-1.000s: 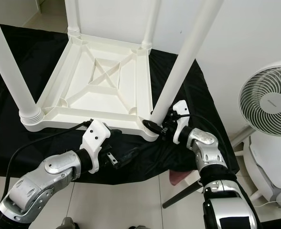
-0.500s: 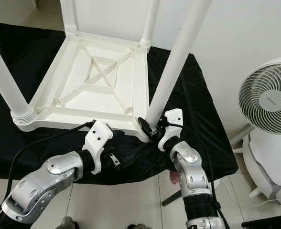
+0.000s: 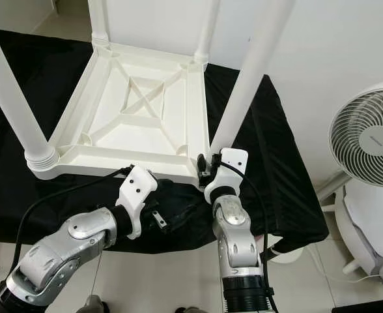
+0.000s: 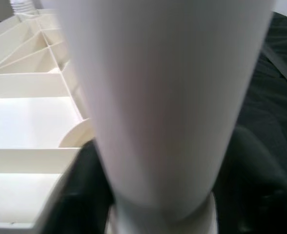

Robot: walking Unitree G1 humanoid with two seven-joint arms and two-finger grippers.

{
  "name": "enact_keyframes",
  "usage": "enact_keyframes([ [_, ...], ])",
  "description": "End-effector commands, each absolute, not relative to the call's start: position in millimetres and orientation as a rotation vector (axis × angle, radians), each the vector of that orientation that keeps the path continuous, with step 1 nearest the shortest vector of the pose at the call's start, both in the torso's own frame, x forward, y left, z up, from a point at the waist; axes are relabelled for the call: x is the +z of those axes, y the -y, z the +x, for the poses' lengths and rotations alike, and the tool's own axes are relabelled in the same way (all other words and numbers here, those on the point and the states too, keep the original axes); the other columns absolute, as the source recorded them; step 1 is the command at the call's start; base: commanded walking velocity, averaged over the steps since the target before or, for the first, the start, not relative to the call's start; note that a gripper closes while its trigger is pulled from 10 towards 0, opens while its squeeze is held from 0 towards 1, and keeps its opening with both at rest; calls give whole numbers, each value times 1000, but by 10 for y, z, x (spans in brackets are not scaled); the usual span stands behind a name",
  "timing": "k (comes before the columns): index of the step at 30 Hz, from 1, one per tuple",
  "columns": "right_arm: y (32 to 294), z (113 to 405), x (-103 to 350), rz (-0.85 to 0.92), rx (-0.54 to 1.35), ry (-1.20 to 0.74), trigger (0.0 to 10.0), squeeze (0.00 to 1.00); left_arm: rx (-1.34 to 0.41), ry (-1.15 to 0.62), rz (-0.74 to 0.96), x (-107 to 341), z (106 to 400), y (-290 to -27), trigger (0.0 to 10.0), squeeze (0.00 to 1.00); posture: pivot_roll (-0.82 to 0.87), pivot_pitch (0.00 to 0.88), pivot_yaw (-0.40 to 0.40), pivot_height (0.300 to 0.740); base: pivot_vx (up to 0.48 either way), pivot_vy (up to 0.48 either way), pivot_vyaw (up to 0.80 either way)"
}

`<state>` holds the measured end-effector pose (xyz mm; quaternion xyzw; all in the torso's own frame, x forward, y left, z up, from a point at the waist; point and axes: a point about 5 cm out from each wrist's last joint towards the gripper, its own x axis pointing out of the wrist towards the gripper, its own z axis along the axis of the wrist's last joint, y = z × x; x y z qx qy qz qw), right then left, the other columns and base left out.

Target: Building children table

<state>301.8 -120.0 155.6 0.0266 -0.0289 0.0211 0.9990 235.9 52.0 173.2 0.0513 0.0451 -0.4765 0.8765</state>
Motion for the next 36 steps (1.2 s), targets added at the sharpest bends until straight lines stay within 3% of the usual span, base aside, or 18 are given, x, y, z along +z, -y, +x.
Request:
enact_keyframes([
  [1,1217,2966,1489,104,68,29,10000,1000,-1068,-101,108,1710,2331,-474,10000,0,62,95,-157,740,0,0,0],
  [10,1290,3007,1646,51,334,98,10000,1000,-1062,-97,111,1710,2346,-474,10000,0,68,91,-157,740,0,0,0],
  [11,1357,3026,1646,26,384,103,10000,0,-1059,-95,111,1714,2354,-478,10000,0,69,90,-153,740,0,0,0],
  [25,1619,3186,1480,-111,761,30,10000,0,-1042,-83,118,1760,2403,-523,10000,0,91,97,-122,740,0,0,0],
  [34,1632,3356,1431,-142,806,17,10000,0,-1035,-80,115,1776,2405,-528,10000,0,103,111,-114,740,0,0,0],
  [35,1634,3373,1422,-147,807,17,9451,0,-1035,-80,114,1779,2404,-529,10000,0,103,111,-114,740,0,0,0],
  [36,1635,3392,1403,-164,799,12,5725,0,-1034,-81,114,1780,2402,-534,10000,0,104,114,-111,740,0,0,0],
])
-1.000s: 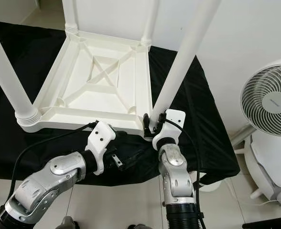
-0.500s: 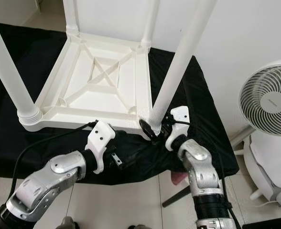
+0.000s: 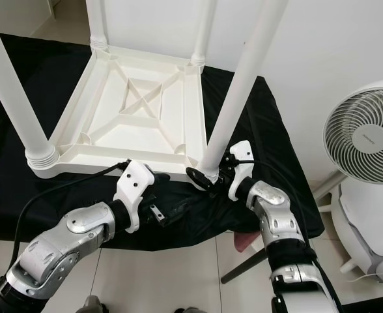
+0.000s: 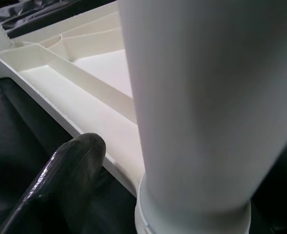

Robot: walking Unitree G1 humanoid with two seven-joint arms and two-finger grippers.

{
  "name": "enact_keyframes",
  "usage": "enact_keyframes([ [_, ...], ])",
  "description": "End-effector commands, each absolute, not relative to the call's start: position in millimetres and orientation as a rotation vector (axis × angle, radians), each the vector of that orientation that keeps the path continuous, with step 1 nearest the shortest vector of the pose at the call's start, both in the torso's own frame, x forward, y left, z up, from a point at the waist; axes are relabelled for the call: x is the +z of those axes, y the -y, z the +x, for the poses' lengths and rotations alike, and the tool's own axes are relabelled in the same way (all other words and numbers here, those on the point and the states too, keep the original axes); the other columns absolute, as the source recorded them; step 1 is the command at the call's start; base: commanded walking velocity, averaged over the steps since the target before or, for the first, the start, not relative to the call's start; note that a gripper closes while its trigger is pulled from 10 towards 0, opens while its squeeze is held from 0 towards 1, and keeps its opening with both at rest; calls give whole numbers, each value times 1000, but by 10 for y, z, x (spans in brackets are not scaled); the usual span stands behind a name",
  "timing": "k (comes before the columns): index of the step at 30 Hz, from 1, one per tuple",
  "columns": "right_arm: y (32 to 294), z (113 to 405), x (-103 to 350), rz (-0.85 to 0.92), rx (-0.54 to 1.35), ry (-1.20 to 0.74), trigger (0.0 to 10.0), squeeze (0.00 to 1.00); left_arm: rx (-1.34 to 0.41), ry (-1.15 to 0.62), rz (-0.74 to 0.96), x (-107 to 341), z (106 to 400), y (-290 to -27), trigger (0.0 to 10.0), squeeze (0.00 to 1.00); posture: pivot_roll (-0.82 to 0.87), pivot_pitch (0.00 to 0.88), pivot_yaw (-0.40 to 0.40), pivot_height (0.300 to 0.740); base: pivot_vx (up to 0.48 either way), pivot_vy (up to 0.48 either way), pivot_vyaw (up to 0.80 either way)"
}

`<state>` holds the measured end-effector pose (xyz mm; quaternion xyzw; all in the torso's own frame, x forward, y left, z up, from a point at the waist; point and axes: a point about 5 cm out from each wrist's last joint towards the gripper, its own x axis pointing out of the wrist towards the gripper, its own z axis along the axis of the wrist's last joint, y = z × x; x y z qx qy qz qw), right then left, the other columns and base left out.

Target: Building children table

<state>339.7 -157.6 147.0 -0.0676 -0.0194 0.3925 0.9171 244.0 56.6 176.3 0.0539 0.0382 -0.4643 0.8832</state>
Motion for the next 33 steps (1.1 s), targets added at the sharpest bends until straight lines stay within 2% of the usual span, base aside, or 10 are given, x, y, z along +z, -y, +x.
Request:
enact_keyframes([
  [1,1635,3407,1385,-172,798,9,4706,0,-1033,-83,114,1779,2400,-538,10000,0,104,114,-111,740,0,0,0],
  [2,1635,3407,1385,-172,798,9,4706,0,-1033,-83,114,1779,2400,-538,10000,0,104,114,-111,740,0,0,0],
  [3,1634,3416,1365,-163,794,2,1294,0,-1033,-84,114,1778,2396,-543,10000,0,104,114,-111,740,0,0,0],
  [4,1633,3430,1341,-151,789,-4,0,0,-1033,-86,114,1776,2391,-545,10000,0,106,119,-110,740,0,0,0],
  [15,1674,3420,1249,-90,772,-8,0,0,-1034,-90,113,1780,2386,-547,10000,0,100,124,-105,740,0,0,0],
  [16,1673,3420,1248,-77,763,-9,10000,0,-1035,-90,113,1779,2386,-546,10000,0,100,124,-105,740,0,0,0],
  [21,1610,3359,1281,11,703,22,10000,0,-1039,-89,109,1775,2389,-533,10000,0,91,129,-112,740,0,0,0],
  [26,1563,3326,1287,19,615,32,10000,0,-1035,-92,99,1767,2395,-522,10000,0,79,132,-113,740,0,0,0],
  [32,1429,3247,1297,41,453,45,10000,0,-1045,-99,88,1732,2378,-480,10000,0,80,134,-130,740,0,0,0],
  [33,1357,3193,1309,81,349,32,10000,0,-1055,-105,95,1702,2367,-470,10000,0,82,133,-135,740,0,0,0],
])
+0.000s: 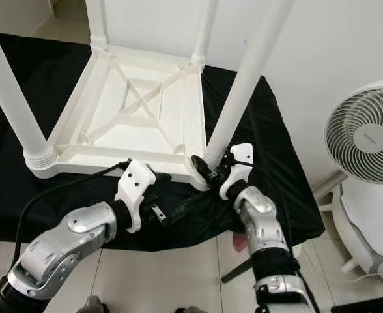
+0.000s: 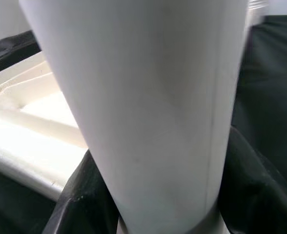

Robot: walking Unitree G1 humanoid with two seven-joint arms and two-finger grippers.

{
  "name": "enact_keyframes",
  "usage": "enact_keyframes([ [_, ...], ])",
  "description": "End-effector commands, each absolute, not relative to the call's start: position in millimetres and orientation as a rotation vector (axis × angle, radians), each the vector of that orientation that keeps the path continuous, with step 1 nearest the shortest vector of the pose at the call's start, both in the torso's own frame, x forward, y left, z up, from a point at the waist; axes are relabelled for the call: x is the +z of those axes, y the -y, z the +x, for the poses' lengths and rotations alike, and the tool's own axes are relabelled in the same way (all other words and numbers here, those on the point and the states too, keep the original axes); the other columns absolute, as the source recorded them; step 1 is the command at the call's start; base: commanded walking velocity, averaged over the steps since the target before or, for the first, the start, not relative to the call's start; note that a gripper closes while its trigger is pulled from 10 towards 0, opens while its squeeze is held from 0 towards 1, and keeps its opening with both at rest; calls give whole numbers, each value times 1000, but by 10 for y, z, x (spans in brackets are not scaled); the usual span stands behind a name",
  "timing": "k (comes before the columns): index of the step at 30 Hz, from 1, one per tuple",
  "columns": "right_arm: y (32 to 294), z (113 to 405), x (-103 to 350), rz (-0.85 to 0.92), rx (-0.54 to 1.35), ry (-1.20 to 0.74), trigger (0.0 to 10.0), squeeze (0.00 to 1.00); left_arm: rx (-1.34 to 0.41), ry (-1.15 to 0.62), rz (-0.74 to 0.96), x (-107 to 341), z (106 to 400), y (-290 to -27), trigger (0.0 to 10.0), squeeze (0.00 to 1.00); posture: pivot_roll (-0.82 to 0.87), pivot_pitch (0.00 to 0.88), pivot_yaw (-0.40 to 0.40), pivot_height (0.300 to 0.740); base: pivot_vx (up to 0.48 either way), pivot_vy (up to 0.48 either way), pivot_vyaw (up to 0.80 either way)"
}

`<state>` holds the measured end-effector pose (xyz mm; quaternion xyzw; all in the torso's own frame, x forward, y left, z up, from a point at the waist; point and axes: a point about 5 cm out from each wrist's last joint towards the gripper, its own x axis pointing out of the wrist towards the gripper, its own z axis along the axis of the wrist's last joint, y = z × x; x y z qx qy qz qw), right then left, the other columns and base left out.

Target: Building children table

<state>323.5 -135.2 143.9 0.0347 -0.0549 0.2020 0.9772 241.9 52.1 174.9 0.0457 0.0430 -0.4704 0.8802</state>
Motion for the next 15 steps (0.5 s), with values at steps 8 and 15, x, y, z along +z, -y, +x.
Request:
enact_keyframes([
  [8,1229,2991,1357,90,65,56,10000,0,-1061,-119,102,1659,2358,-479,10000,0,89,133,-135,740,0,0,0],
  [15,1096,2920,1385,121,-1,58,10000,0,-1080,-139,95,1611,2321,-472,10000,0,82,130,-128,740,0,0,0],
])
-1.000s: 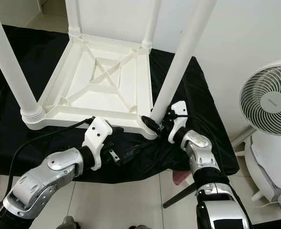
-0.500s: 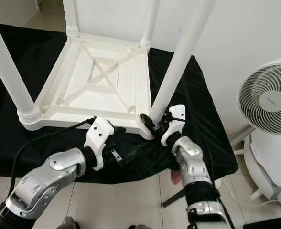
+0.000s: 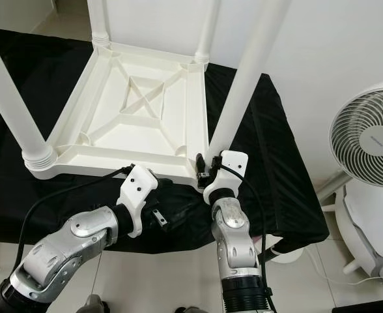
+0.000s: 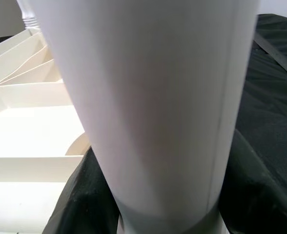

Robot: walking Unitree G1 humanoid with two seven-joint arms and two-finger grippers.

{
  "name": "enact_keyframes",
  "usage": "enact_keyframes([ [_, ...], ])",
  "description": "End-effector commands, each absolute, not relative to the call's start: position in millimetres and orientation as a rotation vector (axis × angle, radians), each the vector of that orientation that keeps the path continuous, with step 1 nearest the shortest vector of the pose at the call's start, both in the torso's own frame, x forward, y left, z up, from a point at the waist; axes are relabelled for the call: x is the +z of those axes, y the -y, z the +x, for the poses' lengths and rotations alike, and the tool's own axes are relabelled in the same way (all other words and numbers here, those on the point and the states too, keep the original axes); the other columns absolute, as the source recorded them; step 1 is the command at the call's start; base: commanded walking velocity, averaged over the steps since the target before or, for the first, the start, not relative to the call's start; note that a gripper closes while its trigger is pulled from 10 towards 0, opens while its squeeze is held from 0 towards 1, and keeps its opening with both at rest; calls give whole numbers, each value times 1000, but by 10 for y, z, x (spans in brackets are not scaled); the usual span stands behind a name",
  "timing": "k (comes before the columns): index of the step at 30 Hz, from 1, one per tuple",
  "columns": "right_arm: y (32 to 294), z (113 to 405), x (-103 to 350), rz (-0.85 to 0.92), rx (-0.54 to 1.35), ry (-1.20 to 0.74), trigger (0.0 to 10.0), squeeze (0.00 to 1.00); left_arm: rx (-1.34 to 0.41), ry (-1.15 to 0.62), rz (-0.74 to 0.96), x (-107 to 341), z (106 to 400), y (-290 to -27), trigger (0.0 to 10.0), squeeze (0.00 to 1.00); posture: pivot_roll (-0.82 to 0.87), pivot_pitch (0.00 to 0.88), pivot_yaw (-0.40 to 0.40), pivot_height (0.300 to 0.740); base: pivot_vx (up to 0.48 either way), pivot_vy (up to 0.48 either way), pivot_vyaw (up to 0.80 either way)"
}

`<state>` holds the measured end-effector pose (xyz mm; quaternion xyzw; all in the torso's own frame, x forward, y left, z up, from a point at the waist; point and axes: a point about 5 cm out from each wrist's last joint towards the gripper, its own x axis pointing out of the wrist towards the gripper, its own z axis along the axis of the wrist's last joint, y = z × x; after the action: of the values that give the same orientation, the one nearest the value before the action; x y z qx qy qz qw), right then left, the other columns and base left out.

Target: Building children table

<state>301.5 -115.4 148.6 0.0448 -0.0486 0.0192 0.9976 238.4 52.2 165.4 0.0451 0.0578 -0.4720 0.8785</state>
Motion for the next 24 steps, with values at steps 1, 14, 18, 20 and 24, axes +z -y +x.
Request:
enact_keyframes([
  [1,1096,2920,1385,121,-1,58,10000,0,-1080,-139,95,1611,2321,-472,10000,0,82,130,-128,740,0,0,0],
  [14,1161,2970,1479,140,266,68,10000,0,-1048,-115,94,1660,2418,-498,10000,0,71,128,-126,740,0,0,0],
  [18,1299,3032,1517,82,429,77,10000,0,-1033,-107,92,1676,2428,-505,10000,0,77,127,-132,740,0,0,0],
  [20,1410,3075,1522,37,538,67,10000,0,-1021,-101,90,1690,2441,-512,10000,0,83,125,-130,740,0,0,0],
  [24,1497,3117,1499,-61,631,59,10000,0,-1017,-96,87,1704,2452,-517,10000,0,91,124,-126,740,0,0,0],
])
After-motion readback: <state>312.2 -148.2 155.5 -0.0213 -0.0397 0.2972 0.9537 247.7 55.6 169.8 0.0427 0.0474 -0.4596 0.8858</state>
